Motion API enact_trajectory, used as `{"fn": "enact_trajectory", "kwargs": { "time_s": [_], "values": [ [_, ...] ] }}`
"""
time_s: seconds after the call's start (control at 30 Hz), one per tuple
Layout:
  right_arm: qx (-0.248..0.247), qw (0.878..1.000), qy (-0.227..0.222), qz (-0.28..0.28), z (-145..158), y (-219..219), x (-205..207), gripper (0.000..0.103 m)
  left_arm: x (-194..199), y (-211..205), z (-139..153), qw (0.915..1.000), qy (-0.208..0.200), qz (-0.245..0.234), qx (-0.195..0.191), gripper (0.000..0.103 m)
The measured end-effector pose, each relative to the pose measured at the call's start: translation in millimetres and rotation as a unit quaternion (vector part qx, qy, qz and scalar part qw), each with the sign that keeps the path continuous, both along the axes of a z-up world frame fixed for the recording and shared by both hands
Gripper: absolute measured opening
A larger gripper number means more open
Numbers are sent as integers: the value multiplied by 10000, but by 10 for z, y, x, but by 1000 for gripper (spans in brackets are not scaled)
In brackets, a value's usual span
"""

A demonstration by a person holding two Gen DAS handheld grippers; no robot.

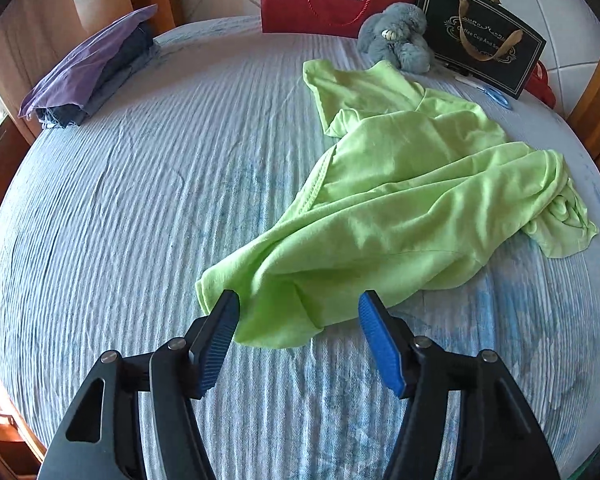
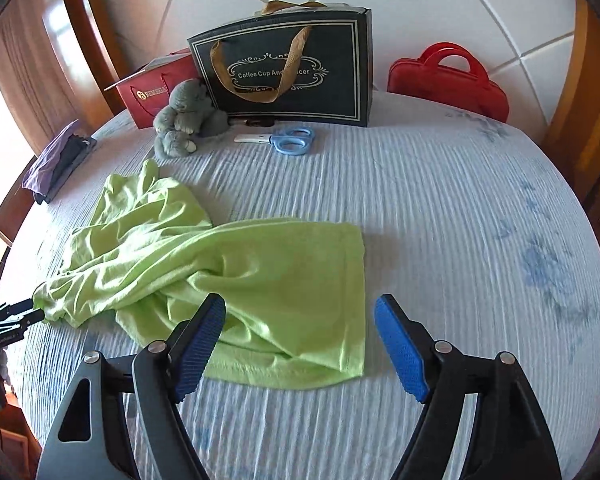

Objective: Fold clothes

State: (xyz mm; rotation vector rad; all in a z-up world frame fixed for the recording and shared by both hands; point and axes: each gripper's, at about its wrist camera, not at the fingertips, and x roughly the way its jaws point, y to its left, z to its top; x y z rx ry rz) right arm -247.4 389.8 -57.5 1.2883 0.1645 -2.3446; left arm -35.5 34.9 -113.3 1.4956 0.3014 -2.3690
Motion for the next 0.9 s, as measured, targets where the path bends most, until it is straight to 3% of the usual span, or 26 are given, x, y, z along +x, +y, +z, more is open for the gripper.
{"fn": "enact_trajectory", "kwargs": {
  "time_s": [0.1, 0.23, 0.63, 0.73, 0.8, 0.83, 0.87, 0.9],
  "values": [
    [290, 9995, -135, 82, -130, -194, -263, 76, -82, -55, -63, 10000, -24, -44, 76, 63],
    [322, 9989, -339, 85, -321, -296, -496, 76, -180, -134, -140, 9999, -40, -51, 114, 63],
    [346, 9978, -571, 44, -779, -510, -669, 72, -371, -268, -224, 9997, -68, -163, 157, 62],
    [718, 9961, -491, 172, -814, -601, -651, 72, -347, -296, -204, 9998, 16, -124, 123, 48],
    [880, 9943, -584, 168, -803, -641, -675, 68, -321, -344, -172, 9995, 79, 5, 305, 20],
    [926, 9936, -630, 144, -788, -657, -688, 52, -320, -370, -152, 9991, 100, 47, 418, 17],
    [940, 9937, -612, 88, -756, -657, -674, 21, -321, -388, -119, 9987, 137, 52, 486, 14],
    [954, 9937, -593, 31, -724, -656, -659, 8, -325, -391, -66, 9989, 176, 20, 438, 12]
  ]
}}
